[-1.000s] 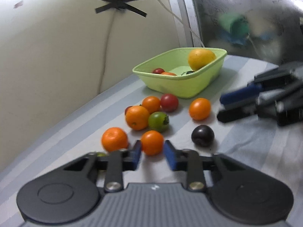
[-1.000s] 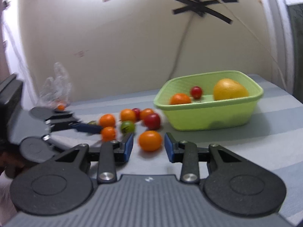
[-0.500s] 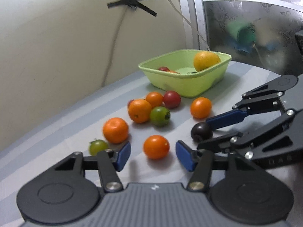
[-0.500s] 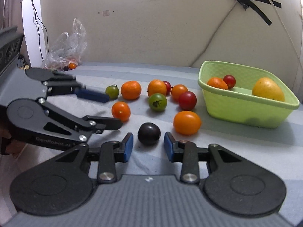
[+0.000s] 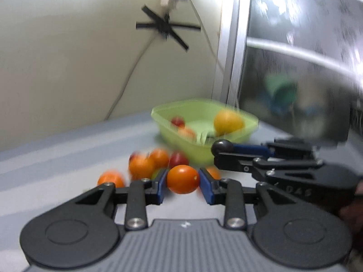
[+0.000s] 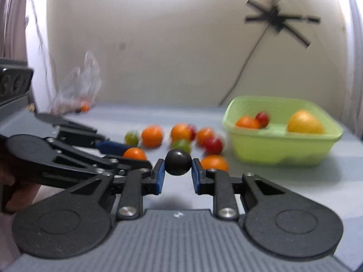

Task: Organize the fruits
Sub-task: 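Release both held tomatoes into the green basket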

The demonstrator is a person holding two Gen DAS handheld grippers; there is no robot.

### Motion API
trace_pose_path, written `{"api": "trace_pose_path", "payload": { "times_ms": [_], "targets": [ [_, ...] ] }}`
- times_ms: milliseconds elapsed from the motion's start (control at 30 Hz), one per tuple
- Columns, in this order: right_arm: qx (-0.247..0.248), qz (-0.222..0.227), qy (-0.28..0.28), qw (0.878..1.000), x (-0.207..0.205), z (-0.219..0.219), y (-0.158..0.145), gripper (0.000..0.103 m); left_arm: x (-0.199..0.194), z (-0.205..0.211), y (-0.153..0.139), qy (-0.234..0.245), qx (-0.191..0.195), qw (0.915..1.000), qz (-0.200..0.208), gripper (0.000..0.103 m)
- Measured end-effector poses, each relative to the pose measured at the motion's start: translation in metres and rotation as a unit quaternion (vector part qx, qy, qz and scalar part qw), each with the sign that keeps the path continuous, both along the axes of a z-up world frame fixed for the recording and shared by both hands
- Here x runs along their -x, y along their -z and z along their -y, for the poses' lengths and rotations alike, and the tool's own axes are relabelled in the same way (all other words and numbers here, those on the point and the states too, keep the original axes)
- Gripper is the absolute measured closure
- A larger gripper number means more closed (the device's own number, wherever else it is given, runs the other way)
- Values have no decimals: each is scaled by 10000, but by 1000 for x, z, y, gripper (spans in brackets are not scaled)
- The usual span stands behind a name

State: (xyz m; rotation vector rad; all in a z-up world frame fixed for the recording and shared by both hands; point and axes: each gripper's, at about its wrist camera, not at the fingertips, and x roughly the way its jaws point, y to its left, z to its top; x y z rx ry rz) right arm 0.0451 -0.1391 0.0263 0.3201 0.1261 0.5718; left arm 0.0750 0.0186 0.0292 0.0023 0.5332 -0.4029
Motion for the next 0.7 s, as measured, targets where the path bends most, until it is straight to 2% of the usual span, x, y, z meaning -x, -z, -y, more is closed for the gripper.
{"api": "trace_pose_path", "payload": {
  "times_ms": [133,267,367,467,500,533,567,600,700],
  "targets": [
    [-388,132,733,9965,-16,26,-8,75,-43,14,-12,-8,461,9989,-74,73],
    [-218,56,1192,9926,-40,42,-7,75,-89,26,-6,49,744,9961,-476,73],
    [-170,-11,1274,9917,-51,41,-4,74,-112,36,0,44,703,9953,-662,72],
    [-164,-107,1351,9906,-58,36,-2,73,-122,43,4,-35,639,9952,-736,71],
    [-206,-132,1324,9909,-59,37,-2,70,-123,43,5,-45,657,9950,-754,69],
    [-286,-109,1328,9907,-59,39,-2,66,-122,43,5,-68,686,9948,-746,63],
    [-365,-117,1345,9902,-60,43,0,52,-119,41,5,-83,730,9948,-708,62],
    [-477,-153,1358,9895,-60,47,1,50,-116,39,3,-62,747,9949,-680,61],
    [-794,-251,1293,9881,-61,57,4,50,-102,25,-7,-115,784,9956,-508,61]
  ]
}}
